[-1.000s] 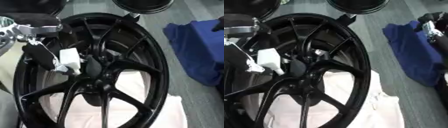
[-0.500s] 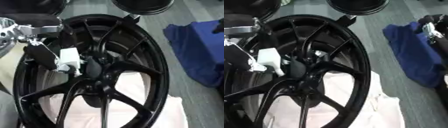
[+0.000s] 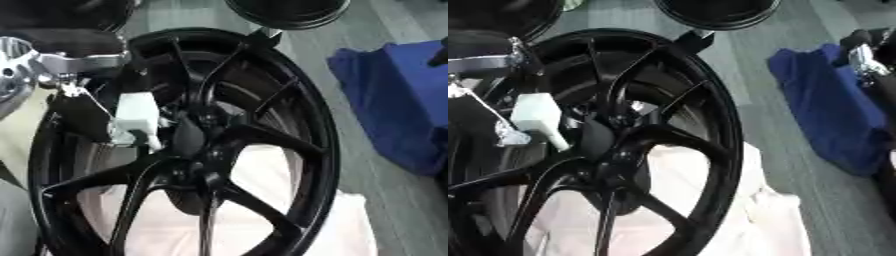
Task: Pull the pin out of the wheel hub.
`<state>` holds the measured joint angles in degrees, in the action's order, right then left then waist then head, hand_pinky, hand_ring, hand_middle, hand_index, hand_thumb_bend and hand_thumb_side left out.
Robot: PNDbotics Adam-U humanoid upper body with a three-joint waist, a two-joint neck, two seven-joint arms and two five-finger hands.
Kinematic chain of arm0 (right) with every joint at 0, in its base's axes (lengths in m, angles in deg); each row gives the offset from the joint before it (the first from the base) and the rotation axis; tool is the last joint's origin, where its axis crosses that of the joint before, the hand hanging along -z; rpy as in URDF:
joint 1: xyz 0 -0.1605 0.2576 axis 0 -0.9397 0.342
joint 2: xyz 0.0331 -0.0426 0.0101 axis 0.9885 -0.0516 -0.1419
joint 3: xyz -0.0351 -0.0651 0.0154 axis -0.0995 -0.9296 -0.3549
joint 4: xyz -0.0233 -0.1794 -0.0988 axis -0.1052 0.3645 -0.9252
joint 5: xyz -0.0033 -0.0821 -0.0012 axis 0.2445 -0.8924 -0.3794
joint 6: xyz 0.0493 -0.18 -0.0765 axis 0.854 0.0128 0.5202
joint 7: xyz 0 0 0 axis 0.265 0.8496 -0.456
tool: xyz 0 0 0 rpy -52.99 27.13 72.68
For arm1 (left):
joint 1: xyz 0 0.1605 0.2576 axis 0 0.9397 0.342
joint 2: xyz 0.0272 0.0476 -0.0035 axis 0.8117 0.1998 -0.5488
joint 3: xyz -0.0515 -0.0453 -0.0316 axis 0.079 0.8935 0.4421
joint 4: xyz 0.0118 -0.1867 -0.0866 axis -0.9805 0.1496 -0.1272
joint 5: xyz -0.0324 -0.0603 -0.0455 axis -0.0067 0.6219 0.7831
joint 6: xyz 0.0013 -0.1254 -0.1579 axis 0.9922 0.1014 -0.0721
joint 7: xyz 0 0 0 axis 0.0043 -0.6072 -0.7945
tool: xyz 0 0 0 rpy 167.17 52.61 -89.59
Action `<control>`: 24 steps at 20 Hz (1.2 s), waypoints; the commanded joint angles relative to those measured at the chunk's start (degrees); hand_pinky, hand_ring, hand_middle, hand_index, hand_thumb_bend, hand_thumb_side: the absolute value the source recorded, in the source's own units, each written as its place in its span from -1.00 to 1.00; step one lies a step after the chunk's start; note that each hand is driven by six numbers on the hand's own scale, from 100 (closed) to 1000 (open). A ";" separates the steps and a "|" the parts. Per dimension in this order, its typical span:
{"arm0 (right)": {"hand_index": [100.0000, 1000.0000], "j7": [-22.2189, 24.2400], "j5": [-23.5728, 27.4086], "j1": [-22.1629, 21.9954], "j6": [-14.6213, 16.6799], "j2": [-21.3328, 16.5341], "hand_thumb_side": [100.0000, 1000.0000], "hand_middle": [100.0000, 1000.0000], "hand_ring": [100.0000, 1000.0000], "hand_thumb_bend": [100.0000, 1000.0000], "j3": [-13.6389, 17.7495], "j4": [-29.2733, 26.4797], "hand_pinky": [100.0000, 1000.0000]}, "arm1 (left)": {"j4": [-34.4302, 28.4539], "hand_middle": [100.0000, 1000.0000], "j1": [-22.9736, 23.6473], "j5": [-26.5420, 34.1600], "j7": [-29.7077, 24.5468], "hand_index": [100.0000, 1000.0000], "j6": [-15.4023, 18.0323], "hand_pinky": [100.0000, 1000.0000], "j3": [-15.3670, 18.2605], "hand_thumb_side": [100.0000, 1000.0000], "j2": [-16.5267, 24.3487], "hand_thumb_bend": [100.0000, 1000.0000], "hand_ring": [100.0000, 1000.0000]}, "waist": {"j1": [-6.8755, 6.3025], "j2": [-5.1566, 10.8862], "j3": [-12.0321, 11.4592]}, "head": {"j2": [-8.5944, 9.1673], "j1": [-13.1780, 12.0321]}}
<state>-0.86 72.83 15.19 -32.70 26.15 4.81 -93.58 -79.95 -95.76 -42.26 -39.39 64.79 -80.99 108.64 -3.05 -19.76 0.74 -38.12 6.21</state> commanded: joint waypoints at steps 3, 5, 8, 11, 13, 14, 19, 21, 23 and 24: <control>0.11 -0.69 0.22 0.13 -0.18 -1.04 -0.11 -0.11 0.04 -1.00 0.80 -1.04 0.49 | -1.13 -0.54 -0.88 0.12 -5.59 -0.11 -6.09 0.56 0.75 -1.00 2.04 -0.65 -0.14 | 0.31 1.37 -0.12 | 0.47 -0.16; 0.11 -0.83 0.19 0.06 -0.21 -1.06 -0.11 -0.11 0.04 -1.00 0.85 -1.04 0.49 | -1.46 -0.57 -0.85 0.53 -5.67 -0.16 -6.54 0.55 1.09 -1.00 2.09 -0.64 -0.16 | 0.32 1.46 -0.12 | 0.43 -0.19; 0.11 -1.04 0.14 -0.03 -0.20 -1.12 -0.12 -0.11 0.04 -1.00 0.94 -1.04 0.49 | -2.37 -0.64 -0.97 1.87 -5.44 -0.25 -7.44 0.56 2.39 -1.00 2.26 -0.61 -0.23 | 0.31 1.61 -0.12 | 0.37 -0.26; 0.11 -1.25 0.17 -0.10 -0.17 -1.16 -0.12 -0.11 0.04 -1.00 1.05 -1.04 0.49 | -3.80 -0.72 -1.65 3.95 -4.39 -0.32 -8.61 0.57 5.09 -1.00 2.11 -0.62 -0.30 | 0.31 1.79 -0.19 | 0.34 -0.27; 0.11 -1.38 0.24 -0.13 -0.11 -1.22 -0.12 -0.11 0.04 -1.00 1.12 -1.04 0.49 | -4.56 -0.77 -2.63 5.36 -2.84 -0.36 -9.51 0.58 7.84 -1.00 1.51 -0.64 -0.37 | 0.30 1.94 -0.35 | 0.26 -0.24; 0.11 -1.42 0.27 -0.17 -0.08 -1.23 -0.12 -0.11 0.04 -1.00 1.16 -1.04 0.49 | -4.82 -0.79 -3.07 5.95 -1.86 -0.37 -9.85 0.58 9.24 -1.00 1.21 -0.65 -0.39 | 0.31 1.99 -0.42 | 0.23 -0.22; 0.11 -1.76 0.29 -0.62 0.26 -1.25 -0.13 -0.11 0.04 -1.00 1.57 -1.04 0.49 | -2.87 -0.84 -3.20 7.66 6.73 -0.41 -10.46 0.59 18.96 -1.00 1.80 -0.74 -0.50 | 0.65 2.22 -1.07 | 0.22 0.11; 0.11 -1.96 0.13 -0.92 0.48 -1.21 -0.14 -0.11 0.04 -1.00 1.86 -1.04 0.49 | -0.54 -0.85 -1.15 7.34 11.50 -0.41 -10.24 0.60 22.96 -1.00 4.13 -0.77 -0.52 | 0.82 2.15 -1.33 | 0.20 0.34; 0.11 -2.32 -0.03 -1.21 0.84 -1.09 -0.14 -0.11 0.04 -1.00 2.34 -1.04 0.49 | 1.91 -0.84 2.62 7.60 16.11 -0.39 -9.95 0.59 26.64 -1.00 7.80 -0.76 -0.51 | 0.92 1.97 -1.49 | 0.22 0.59; 0.11 -2.54 -0.10 -1.33 1.04 -1.02 -0.14 -0.11 0.04 -1.00 2.61 -1.04 0.49 | 2.77 -0.84 5.10 7.68 18.35 -0.39 -9.77 0.59 28.28 -1.00 9.96 -0.76 -0.50 | 0.98 1.84 -1.54 | 0.22 0.72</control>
<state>-3.01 72.83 13.66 -31.88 26.16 6.37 -93.58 -78.09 -90.15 -34.99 -23.16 55.45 -55.79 114.64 -2.28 -19.12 -0.79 -38.13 6.70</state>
